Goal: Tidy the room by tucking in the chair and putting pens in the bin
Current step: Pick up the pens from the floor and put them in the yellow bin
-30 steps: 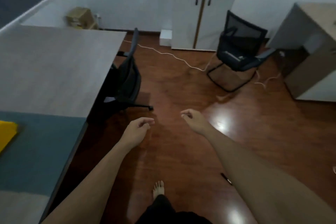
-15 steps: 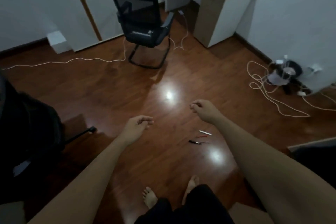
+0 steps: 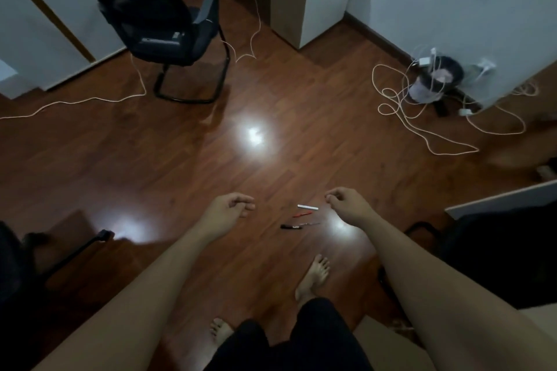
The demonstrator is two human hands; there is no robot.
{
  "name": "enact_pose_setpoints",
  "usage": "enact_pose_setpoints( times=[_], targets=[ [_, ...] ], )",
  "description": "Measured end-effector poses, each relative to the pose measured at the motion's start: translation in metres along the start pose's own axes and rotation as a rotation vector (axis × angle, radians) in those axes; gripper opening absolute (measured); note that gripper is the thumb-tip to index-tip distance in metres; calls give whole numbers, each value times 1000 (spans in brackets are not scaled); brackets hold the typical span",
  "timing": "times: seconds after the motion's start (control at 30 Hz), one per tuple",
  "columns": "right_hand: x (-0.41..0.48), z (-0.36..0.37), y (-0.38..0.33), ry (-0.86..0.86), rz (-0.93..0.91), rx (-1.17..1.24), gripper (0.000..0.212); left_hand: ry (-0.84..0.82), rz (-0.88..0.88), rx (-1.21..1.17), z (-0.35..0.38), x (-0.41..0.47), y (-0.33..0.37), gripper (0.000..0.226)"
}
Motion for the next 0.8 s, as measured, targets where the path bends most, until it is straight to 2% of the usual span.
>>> enact_pose_setpoints(
  times=[0.2, 0.33, 0.43, 0.6, 0.7, 0.73, 0.8],
  targets=[
    [84, 4, 76, -88, 54, -66, 18, -10, -100, -14, 57, 78, 8, 28],
    [150, 33, 123, -100, 93, -84, 24, -49, -130, 41, 101, 158, -27, 31],
    [214, 77, 176, -121, 107, -80, 25, -70, -173, 97, 138, 233, -81, 29],
    [339, 167, 264, -162, 120, -109, 21, -132, -195, 233, 197, 379, -219, 21],
    [401, 218, 304, -184, 92, -128, 17, -167, -177, 302, 233, 454, -299, 16],
    [420, 238, 321, -200, 76, -146, 22, -177, -158, 330, 245, 475, -321, 15],
    [460, 282, 358, -241, 87, -198, 21, -222, -125, 371, 274, 518, -370, 21]
  ],
)
Point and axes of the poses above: each hand's wrist, its own x-axis towards the middle knuckle, its own z-axis out of the palm, y = z × x, the point moved 3 cm from there along x, towards the middle knuckle, and after that the axes turned 1 degree about -y, right-handed, at the moved point
